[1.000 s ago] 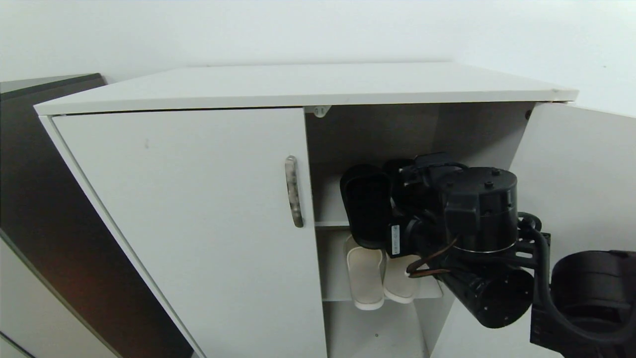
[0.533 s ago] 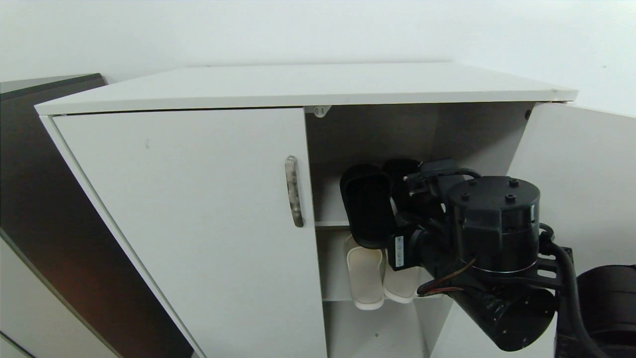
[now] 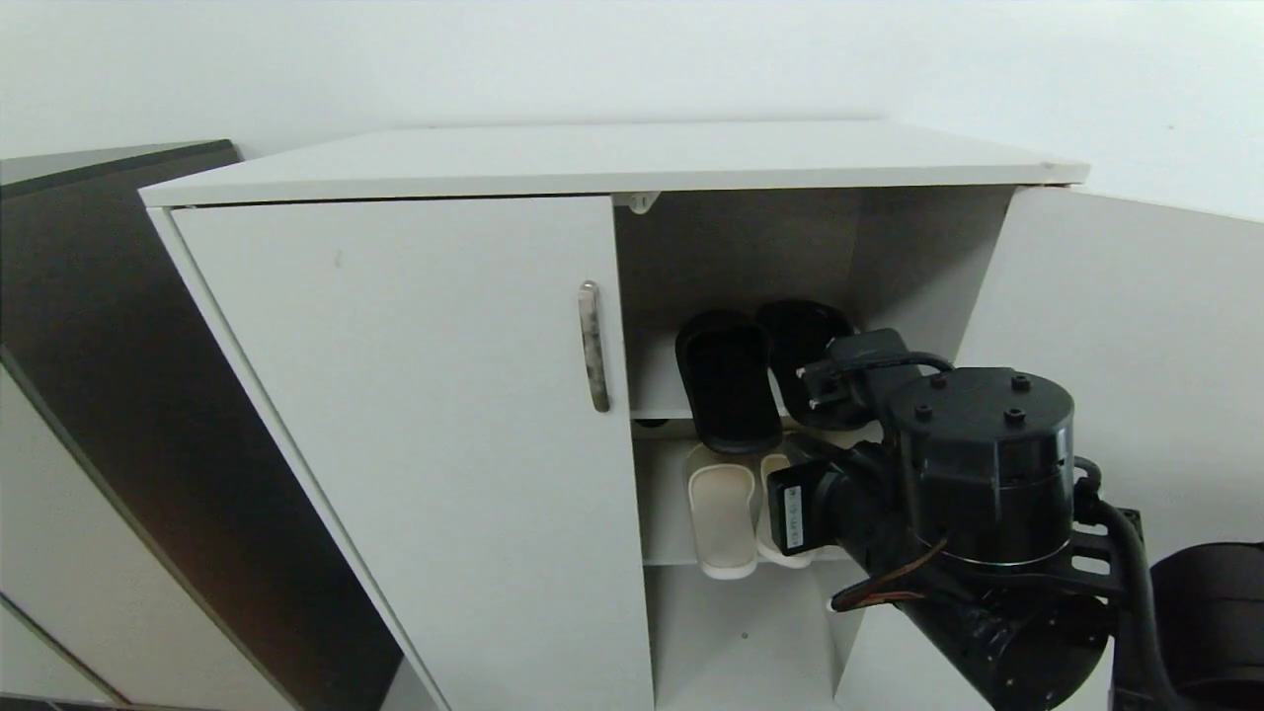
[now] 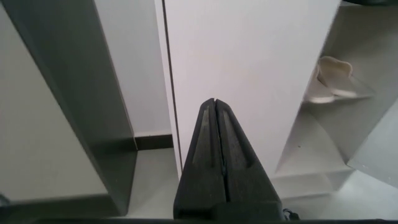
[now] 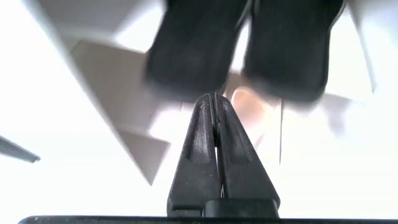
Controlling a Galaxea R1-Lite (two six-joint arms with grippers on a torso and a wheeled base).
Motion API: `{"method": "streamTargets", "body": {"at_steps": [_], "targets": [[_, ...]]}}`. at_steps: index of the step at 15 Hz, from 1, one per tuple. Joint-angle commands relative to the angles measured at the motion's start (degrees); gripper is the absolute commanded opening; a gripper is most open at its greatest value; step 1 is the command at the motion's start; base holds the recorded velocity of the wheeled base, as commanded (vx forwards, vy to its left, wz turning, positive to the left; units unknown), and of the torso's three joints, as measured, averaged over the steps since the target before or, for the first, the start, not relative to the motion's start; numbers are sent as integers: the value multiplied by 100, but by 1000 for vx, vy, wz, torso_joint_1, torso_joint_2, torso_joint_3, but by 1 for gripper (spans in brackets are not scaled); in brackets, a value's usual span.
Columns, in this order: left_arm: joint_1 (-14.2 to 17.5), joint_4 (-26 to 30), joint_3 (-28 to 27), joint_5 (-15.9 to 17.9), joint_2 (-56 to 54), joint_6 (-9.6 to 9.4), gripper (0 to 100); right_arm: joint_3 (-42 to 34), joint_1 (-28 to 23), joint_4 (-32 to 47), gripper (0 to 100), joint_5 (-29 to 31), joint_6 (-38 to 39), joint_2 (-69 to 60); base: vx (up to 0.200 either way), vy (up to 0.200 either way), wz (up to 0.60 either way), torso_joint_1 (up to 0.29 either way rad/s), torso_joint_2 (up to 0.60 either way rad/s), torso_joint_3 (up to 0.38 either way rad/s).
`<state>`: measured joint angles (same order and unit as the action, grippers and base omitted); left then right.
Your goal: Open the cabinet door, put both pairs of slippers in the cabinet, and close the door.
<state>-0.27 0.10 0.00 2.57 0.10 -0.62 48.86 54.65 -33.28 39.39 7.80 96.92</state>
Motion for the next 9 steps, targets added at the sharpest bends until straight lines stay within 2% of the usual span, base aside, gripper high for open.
{"method": "streamTargets", "body": {"at_steps": [1, 9], "targets": [[0, -1, 0, 6, -1, -8, 0, -34, -7, -3, 0, -10, 2, 38, -200, 0, 0, -2, 7, 7], [0, -1, 0, -2, -1, -8, 0, -219, -42, -3, 0, -45, -16, 38, -200, 0, 0, 2, 5, 4]]}}
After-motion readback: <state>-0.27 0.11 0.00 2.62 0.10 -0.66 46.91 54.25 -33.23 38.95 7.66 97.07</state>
